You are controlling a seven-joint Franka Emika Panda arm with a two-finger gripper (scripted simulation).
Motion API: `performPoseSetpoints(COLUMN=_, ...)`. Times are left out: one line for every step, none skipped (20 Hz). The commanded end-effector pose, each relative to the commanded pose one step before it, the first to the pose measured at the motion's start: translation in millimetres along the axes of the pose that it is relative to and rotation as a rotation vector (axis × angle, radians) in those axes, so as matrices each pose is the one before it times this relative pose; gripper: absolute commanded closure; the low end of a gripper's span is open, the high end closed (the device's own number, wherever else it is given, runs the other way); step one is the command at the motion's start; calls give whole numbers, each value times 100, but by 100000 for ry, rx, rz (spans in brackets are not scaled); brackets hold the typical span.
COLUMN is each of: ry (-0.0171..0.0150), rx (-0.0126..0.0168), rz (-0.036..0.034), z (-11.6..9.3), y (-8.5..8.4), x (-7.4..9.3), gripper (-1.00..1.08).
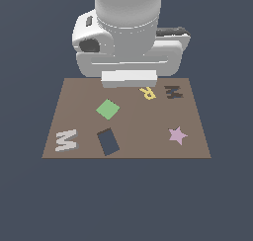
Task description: Insert a designated object into the corresponding slot on a board.
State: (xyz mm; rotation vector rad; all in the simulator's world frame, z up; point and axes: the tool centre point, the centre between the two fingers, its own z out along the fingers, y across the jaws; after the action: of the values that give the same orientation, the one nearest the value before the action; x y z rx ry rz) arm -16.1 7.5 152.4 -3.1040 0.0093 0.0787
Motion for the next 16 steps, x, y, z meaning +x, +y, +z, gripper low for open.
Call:
performPoseSetpoints(ry=0, rx=0, rz=0, z=0, y=1, x=0, gripper=-92)
performPoseSetpoints(ry=4, rx=-2, rz=69, z=5, y=-1, x=13, gripper=-92)
performPoseSetpoints(ry=12, rx=-1, rz=229, z=17, y=12, x=38, gripper=-92)
performPoseSetpoints(ry=19, rx=-1, rz=384, z=28, y=22, x=63, gripper=-92)
performPoseSetpoints(ry=27, rx=-2, rz=525, z=39, y=23, x=89, gripper=-92)
performPoseSetpoints(ry=35, rx=-2, rz=686, z=50, y=35, x=115, gripper=-92)
performPoseSetpoints(ry=42, rx=-3, rz=836, z=62, y=40, x=140, gripper=-92)
performPoseSetpoints(ry=50, rx=-3, rz=995, z=73, y=49, x=166, gripper=-92)
performPoseSetpoints(ry=59, rx=-3, rz=1152, z=85, y=57, x=193, gripper=-92)
performPoseSetpoints(ry=67, rx=-4, rz=1310, z=96, y=64, x=220, gripper=-92)
performPoseSetpoints(ry=75, rx=-4, rz=1474, z=108, y=73, x=247, gripper=-92)
performPoseSetpoints(ry=84, rx=-5, rz=1638, z=120, y=81, x=275, gripper=-92)
performPoseSetpoints(ry=92, rx=-5, rz=1808, z=132, y=91, x=303, gripper=-92)
performPoseSetpoints(ry=101, rx=-5, rz=1978, z=145, y=99, x=332, gripper=-92)
performPoseSetpoints(ry=111, rx=-6, rz=2153, z=157, y=109, x=361, gripper=-92)
performPoseSetpoints(ry=120, rx=-6, rz=2333, z=170, y=118, x=391, gripper=-92)
